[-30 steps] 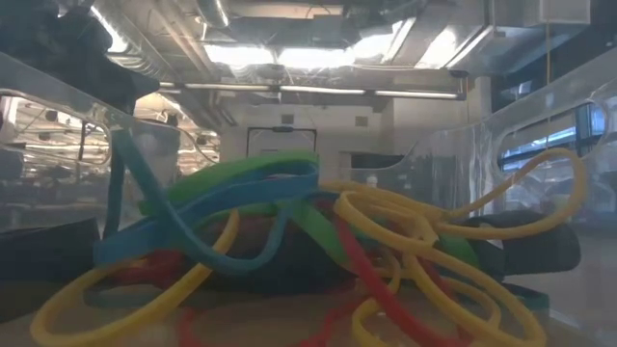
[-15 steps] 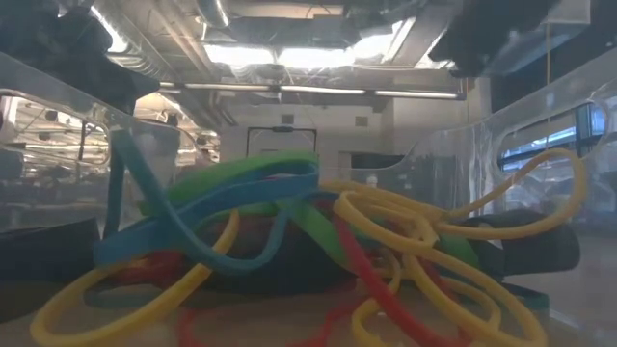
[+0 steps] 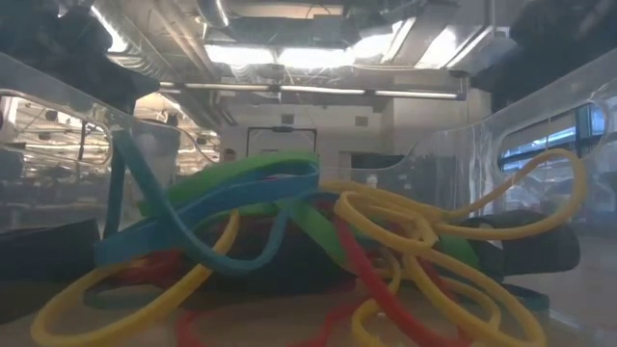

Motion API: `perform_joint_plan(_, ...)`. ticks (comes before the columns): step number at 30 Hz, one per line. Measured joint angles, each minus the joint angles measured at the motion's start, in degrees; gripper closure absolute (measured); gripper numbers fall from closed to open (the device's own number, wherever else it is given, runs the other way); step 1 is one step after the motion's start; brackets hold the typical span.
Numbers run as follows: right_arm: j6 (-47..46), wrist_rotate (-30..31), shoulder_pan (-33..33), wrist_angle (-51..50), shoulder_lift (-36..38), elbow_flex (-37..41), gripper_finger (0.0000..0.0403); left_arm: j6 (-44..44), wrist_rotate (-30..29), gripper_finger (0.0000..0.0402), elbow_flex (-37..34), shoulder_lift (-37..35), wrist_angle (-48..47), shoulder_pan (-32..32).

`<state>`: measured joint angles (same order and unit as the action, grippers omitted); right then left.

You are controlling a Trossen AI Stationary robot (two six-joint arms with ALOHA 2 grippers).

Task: Pick and place rubber bands into bin
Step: Return to Home Position

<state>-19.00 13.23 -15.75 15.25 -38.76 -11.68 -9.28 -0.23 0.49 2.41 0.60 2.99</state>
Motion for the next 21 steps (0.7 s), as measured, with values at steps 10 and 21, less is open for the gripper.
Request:
perform_joint_plan(10, 8.95, -1.25, 0.00, 7.87, 18.75, 11.30, 0.0400, 0.00, 0.00, 0.0395, 0.00, 0.00, 0.00, 0.00)
perform_joint_plan(21, 16.52, -5.40, 0.44, -5.04, 32.23, 11.28, 0.0401, 0.00, 0.00, 0.0395, 0.00, 0.00, 0.00, 0.00)
